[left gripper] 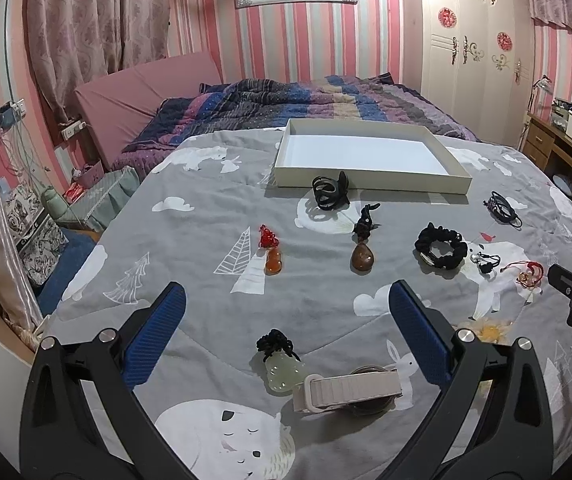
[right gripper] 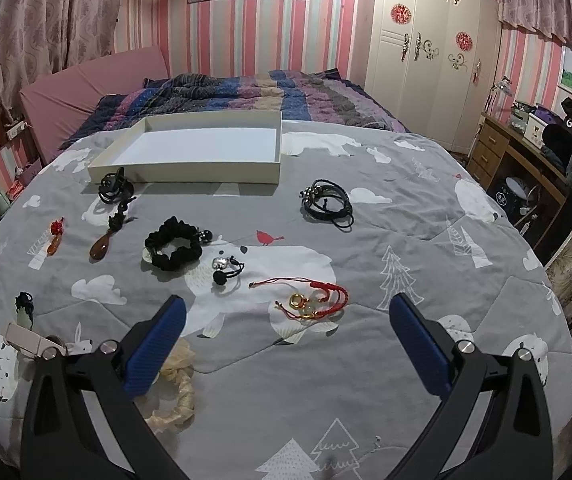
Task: Organize jewelry
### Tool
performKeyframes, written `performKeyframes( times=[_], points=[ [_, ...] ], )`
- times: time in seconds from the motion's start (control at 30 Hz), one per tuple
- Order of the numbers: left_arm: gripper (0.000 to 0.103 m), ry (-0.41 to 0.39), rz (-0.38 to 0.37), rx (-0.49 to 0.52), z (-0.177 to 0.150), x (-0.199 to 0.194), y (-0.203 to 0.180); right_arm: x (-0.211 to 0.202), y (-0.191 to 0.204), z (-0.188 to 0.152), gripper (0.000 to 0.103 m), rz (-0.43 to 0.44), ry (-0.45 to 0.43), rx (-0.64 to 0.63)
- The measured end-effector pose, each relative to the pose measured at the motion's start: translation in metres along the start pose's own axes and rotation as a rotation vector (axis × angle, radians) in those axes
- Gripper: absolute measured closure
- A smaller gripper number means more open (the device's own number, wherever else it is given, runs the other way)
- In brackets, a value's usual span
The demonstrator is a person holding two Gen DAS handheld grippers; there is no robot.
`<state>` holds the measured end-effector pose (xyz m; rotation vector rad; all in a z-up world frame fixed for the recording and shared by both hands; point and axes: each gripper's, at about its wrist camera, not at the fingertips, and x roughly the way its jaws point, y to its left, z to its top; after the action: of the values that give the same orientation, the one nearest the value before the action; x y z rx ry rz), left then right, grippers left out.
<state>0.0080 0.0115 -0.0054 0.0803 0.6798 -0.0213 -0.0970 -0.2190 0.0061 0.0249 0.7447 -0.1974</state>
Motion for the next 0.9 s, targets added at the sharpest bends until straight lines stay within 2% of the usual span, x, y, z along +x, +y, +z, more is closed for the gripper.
performKeyframes(
  times=[0.9],
  points=[
    [0.003, 0.020, -0.003, -0.020, 0.0006, 0.0058, 0.0059, 0.0050, 0.0044, 0.0025, 0.002, 0.016, 0.005, -0.002]
  ],
)
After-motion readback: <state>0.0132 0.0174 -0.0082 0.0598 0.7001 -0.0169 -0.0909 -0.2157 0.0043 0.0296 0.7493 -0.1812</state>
